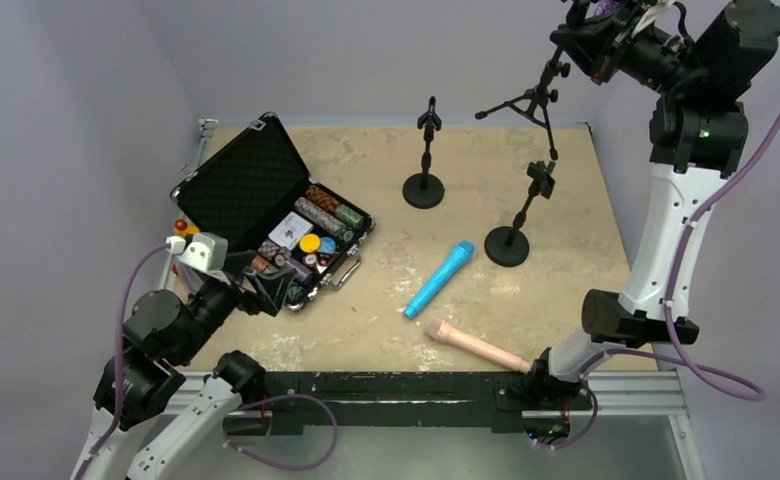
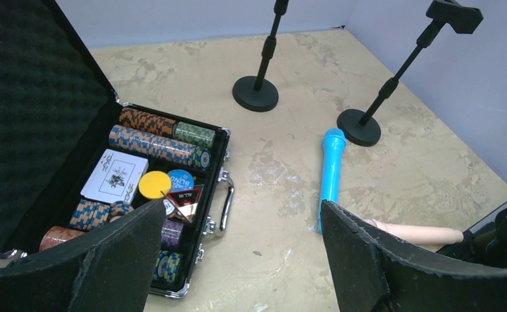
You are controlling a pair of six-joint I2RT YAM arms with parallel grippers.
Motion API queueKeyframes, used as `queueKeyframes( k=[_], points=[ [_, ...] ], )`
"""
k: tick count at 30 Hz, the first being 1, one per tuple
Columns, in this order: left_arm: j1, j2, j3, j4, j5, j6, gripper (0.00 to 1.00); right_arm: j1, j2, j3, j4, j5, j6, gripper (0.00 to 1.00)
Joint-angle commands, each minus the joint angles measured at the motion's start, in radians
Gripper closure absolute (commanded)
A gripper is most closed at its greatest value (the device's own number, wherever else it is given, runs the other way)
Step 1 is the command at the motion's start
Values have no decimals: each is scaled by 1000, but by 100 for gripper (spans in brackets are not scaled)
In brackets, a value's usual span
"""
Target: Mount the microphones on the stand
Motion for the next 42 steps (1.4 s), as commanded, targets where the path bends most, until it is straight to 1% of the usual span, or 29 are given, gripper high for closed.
queueKeyframes(
  k=[1,8,14,18,22,26,30,32,36,42],
  points=[
    [1,6,-17,12,3,28,8,-10,8,44,167,104,-8,100],
    [2,12,-44,45,7,23,4,-12,48,29,181,176,-39,100],
    [2,13,-68,61,4,16,2,-13,62,-48,206,254,-85,100],
    [2,13,-82,72,7,16,2,-14,41,-105,245,283,-71,100],
    [2,16,-91,74,9,22,2,-11,6,-132,240,337,-51,100],
    [1,19,-99,89,12,24,1,-4,-66,-265,276,437,-16,100],
    [2,33,-99,101,20,28,1,44,-158,-481,375,611,-22,100],
    [3,38,-96,104,23,31,1,70,-179,-527,401,738,-37,100],
    [1,40,-99,106,23,35,1,120,-206,-615,485,915,-69,100],
    [2,37,-109,104,24,35,1,137,-233,-764,595,985,-84,100]
  ],
)
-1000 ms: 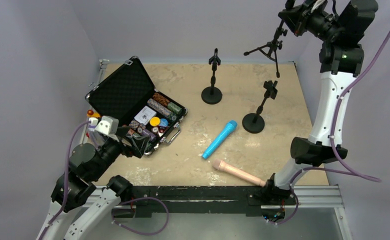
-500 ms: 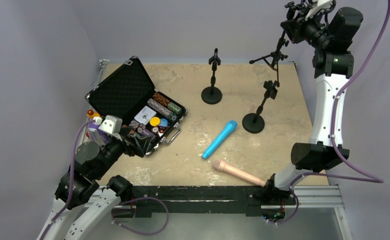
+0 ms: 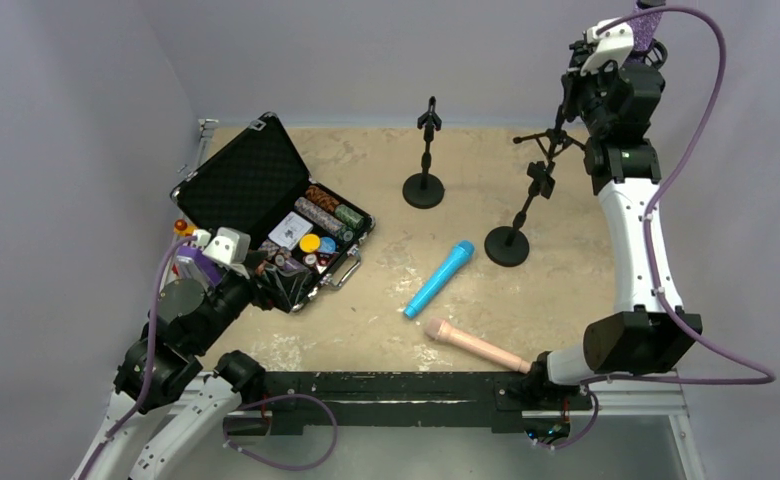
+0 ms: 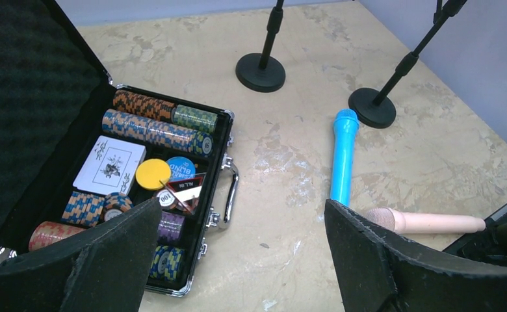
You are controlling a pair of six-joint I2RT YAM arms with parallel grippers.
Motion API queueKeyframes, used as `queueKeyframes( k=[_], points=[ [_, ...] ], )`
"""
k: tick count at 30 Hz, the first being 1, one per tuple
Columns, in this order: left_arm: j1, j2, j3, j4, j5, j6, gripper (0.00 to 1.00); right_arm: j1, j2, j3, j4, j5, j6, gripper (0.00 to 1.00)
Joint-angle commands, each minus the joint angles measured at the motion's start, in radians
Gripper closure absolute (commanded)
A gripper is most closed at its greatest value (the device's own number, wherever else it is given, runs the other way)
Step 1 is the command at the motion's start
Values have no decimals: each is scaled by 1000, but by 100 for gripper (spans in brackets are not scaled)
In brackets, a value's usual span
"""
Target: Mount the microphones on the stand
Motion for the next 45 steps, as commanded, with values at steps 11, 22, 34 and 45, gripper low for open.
queueKeyframes(
  k=[11,22,34,45],
  points=[
    [2,34,-7,51,26,19,1,21,-88,-337,486,121,-92,100],
    [1,50,-29,86,51,17,1,-59,6,-432,617,-107,-28,100],
    [1,53,-83,183,119,23,1,-115,81,-515,680,-292,-8,100],
    [1,73,-108,254,183,48,1,-165,86,-540,594,-438,-15,85]
  ],
)
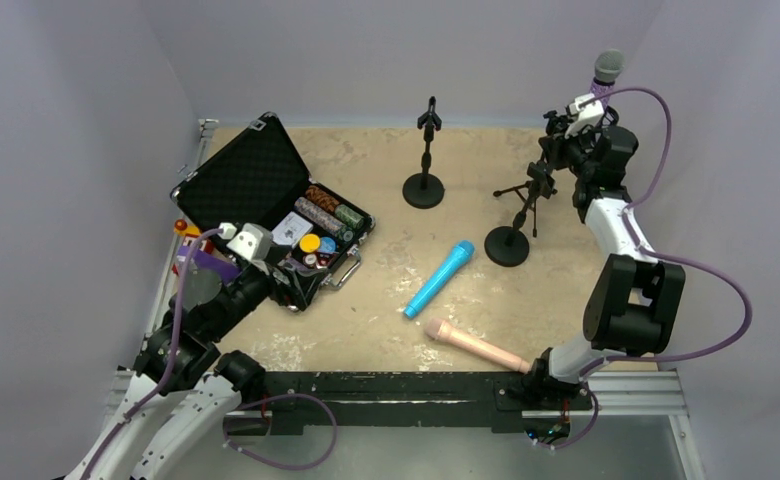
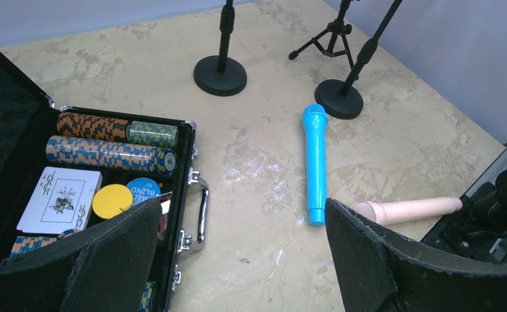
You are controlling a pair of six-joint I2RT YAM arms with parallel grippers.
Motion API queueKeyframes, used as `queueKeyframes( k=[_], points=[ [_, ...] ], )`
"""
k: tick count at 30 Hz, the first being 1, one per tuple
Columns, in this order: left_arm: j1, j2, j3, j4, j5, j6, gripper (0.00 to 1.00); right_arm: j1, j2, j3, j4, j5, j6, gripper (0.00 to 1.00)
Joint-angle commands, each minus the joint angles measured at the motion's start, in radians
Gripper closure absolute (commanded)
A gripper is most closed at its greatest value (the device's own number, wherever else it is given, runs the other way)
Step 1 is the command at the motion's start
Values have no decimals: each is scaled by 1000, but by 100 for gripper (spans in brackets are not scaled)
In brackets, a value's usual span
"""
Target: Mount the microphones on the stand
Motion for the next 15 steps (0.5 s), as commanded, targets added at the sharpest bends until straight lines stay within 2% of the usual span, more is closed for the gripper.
queueKeyframes(
  k=[1,10,15],
  points=[
    [2,25,-19,87,55,22,1,-18,-39,-6,83,-80,-25,82],
    [1,47,-25,128,86,15,1,-50,-65,-38,29,-124,-45,58],
    [2,46,-29,135,89,10,1,-56,-115,-61,-12,-138,-84,35]
  ],
)
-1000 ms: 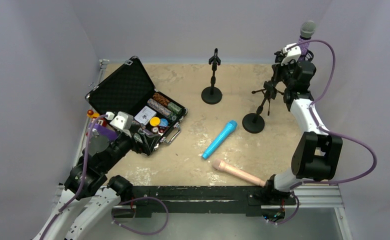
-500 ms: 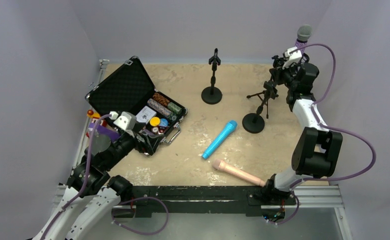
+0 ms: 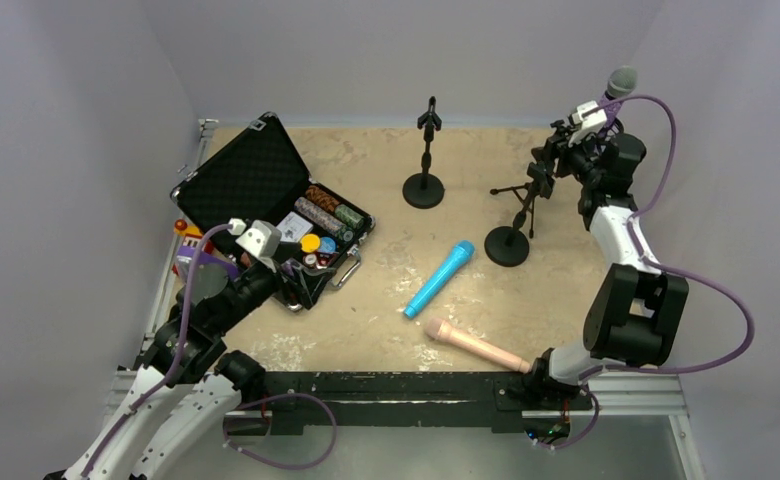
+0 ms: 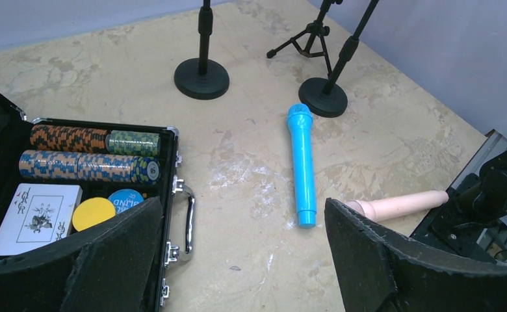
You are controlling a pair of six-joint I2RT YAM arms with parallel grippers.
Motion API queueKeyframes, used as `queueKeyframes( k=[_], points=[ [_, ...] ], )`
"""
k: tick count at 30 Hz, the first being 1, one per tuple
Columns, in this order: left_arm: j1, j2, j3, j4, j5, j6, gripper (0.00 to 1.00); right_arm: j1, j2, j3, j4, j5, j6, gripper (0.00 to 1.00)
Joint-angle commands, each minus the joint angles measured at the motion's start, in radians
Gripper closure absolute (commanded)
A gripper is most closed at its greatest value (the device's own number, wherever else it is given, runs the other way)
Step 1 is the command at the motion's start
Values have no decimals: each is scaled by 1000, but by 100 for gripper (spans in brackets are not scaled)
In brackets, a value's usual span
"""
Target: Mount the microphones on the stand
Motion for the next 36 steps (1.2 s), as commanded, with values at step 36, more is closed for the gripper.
queueKeyframes(
  k=[36],
  points=[
    [1,44,-5,91,44,-23,1,-62,-147,52,-347,80,171,23]
  ],
)
